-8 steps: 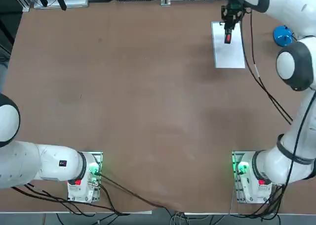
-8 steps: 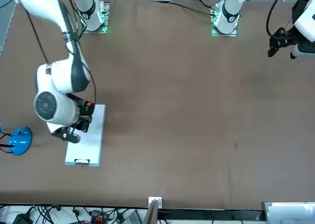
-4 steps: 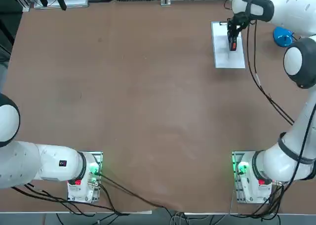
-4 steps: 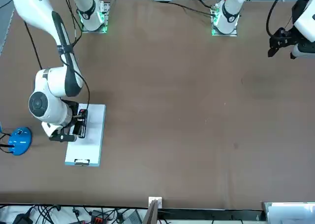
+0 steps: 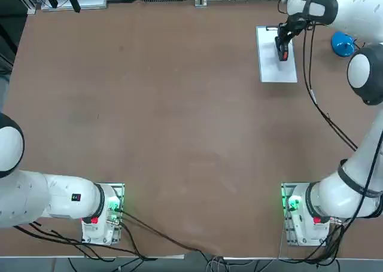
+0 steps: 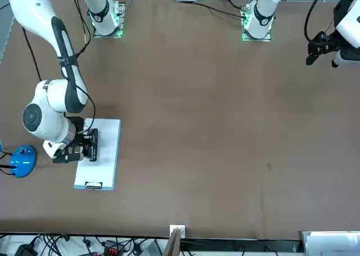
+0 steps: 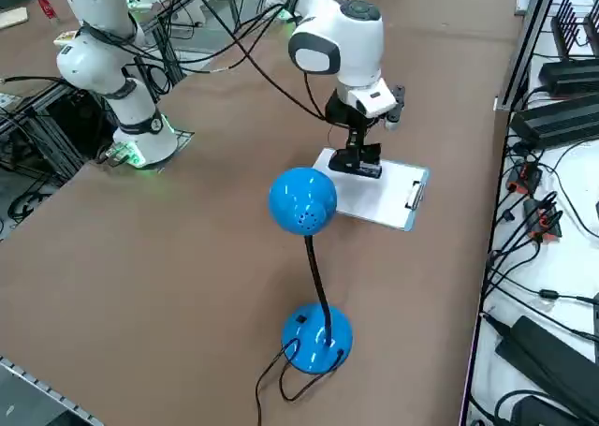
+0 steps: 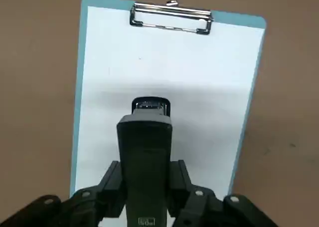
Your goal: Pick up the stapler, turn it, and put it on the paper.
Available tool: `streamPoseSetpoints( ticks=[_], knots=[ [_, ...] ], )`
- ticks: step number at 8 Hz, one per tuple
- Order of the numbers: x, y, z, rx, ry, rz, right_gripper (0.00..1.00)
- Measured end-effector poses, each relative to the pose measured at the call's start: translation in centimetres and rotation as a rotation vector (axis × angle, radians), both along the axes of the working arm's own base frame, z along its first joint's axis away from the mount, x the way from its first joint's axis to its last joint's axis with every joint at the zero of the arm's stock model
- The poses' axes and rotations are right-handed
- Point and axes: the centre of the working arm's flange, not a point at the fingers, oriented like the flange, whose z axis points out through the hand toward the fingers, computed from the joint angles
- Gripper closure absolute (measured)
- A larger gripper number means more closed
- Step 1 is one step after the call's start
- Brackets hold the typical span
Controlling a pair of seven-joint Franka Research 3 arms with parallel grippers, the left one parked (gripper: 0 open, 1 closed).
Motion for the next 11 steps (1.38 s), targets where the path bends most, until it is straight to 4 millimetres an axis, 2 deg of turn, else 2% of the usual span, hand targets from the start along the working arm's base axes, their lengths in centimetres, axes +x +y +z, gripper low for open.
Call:
streamPoseSetpoints(
  ticks=[4,11],
  knots=[
    [0.1,0.6,-3.0,0.000,-0.004,0.008,0.58],
    [0.0,1.5,-2.9,-0.007,-0.005,-0.015,0.58]
  ],
)
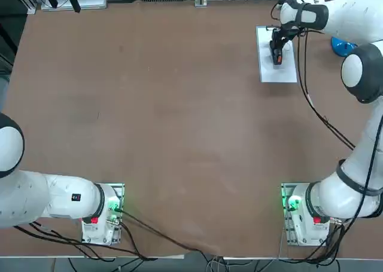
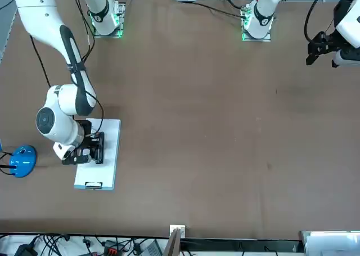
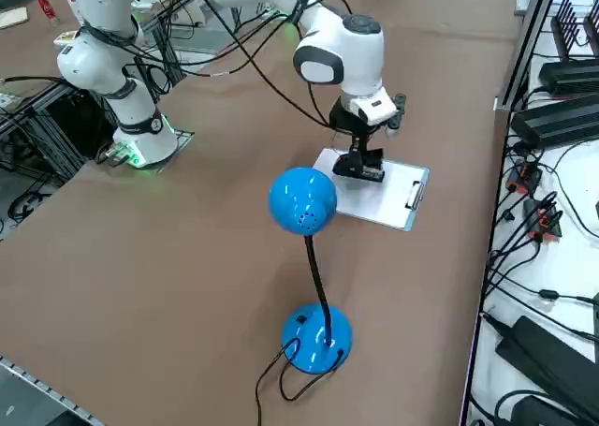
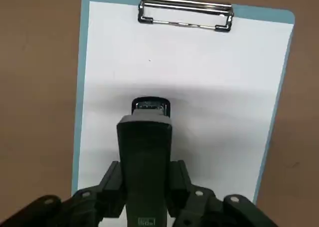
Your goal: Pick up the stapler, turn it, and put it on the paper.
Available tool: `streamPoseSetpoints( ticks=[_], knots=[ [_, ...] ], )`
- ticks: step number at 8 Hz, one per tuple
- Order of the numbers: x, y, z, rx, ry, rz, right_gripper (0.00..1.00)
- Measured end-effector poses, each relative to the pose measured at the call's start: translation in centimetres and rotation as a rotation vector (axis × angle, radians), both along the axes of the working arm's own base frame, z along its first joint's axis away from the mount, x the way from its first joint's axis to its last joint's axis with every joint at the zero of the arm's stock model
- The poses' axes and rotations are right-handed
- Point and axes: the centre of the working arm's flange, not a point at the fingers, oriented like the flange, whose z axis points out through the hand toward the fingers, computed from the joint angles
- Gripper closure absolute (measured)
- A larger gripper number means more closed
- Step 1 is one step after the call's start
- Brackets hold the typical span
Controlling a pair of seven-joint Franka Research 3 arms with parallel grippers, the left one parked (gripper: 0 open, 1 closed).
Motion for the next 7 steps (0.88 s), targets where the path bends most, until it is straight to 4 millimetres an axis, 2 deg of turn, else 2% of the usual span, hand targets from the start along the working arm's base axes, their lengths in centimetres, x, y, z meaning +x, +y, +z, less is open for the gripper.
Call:
streamPoseSetpoints(
  ticks=[4,7],
  knots=[
    [0.2,-1.0,-0.9,-0.026,-0.008,0.002,0.58],
    [0.2,-1.0,-1.4,-0.029,-0.007,0.005,0.58]
  ],
)
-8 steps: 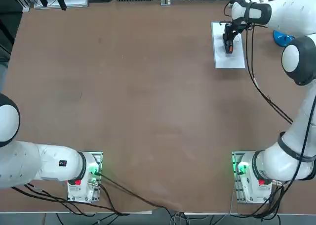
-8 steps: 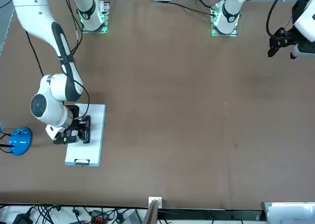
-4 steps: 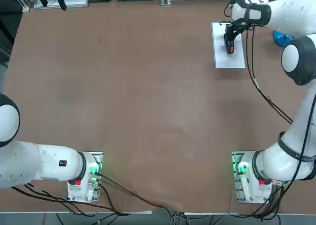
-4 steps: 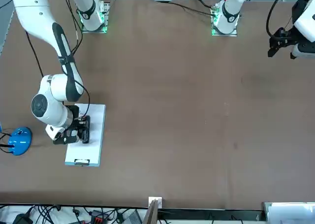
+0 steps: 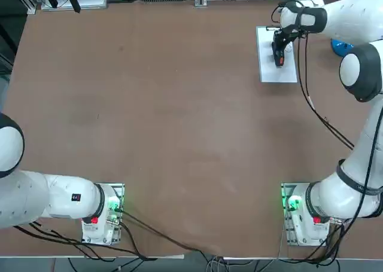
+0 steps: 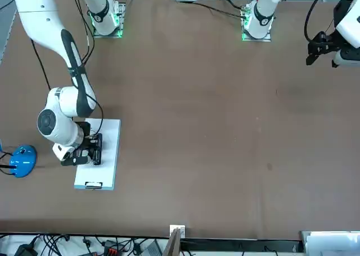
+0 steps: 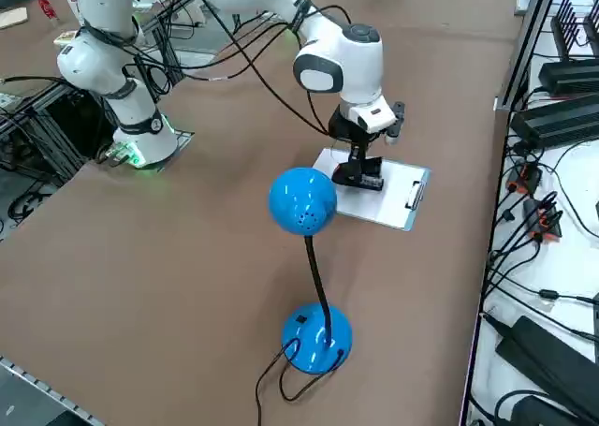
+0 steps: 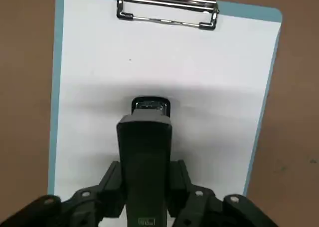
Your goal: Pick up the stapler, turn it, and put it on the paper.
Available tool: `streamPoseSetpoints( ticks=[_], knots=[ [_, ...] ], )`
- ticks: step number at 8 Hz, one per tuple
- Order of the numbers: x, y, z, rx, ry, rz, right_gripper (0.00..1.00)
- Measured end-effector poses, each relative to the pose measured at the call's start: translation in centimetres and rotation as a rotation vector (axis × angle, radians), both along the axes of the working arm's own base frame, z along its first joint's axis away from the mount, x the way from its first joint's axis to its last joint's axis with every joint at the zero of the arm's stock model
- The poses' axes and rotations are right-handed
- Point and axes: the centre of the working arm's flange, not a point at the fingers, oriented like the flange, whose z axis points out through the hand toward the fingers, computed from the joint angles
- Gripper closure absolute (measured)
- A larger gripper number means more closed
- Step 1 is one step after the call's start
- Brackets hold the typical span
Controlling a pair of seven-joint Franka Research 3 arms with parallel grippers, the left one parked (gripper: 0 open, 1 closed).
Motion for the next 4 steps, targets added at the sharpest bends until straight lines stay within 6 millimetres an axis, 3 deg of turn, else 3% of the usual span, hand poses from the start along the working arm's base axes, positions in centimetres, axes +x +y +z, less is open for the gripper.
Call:
streamPoseSetpoints(
  ticks=[1,3,4],
  knots=[
    [0.00,0.00,0.00,0.000,0.000,0.000,0.57],
    [0.05,0.04,0.08,0.000,-0.003,-0.011,0.44],
    [0.15,0.17,0.32,0.001,-0.008,-0.026,0.26]
  ],
)
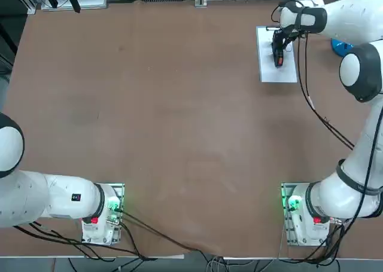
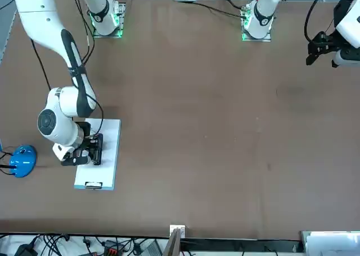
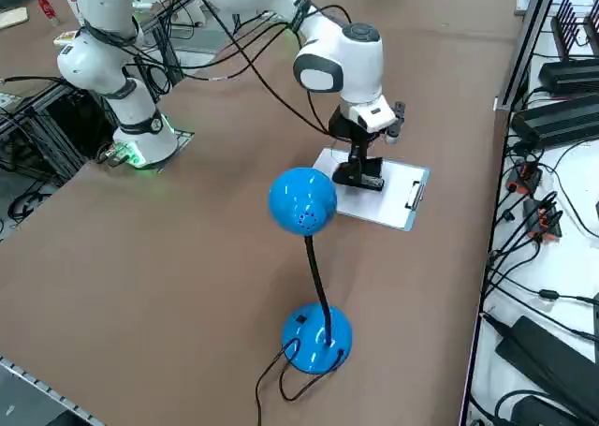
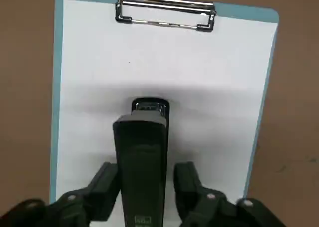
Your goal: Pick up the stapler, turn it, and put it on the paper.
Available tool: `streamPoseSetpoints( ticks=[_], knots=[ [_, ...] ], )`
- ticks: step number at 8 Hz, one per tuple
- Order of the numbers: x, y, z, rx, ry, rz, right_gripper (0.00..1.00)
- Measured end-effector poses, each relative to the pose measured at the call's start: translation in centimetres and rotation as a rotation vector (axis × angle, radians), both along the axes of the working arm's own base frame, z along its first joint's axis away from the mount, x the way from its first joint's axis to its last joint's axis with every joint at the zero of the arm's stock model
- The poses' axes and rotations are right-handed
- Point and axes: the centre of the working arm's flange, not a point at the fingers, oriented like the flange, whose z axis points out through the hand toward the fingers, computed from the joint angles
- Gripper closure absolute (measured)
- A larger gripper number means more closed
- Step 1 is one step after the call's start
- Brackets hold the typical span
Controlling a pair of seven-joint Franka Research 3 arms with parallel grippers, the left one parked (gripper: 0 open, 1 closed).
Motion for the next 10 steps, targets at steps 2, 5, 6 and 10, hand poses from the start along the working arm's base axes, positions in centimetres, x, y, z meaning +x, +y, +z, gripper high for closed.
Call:
streamPoseSetpoints(
  ticks=[2,5,6,10],
  knots=[
    [0.3,0.5,2.4,0.004,-0.012,-0.027,0.00],
    [-0.3,-1.4,14.2,0.006,-0.008,-0.068,0.00],
    [-1.3,-2.9,18.9,0.008,-0.016,-0.090,0.00],
    [-7.1,-4.9,31.6,0.013,0.014,-0.119,0.00]
  ],
)
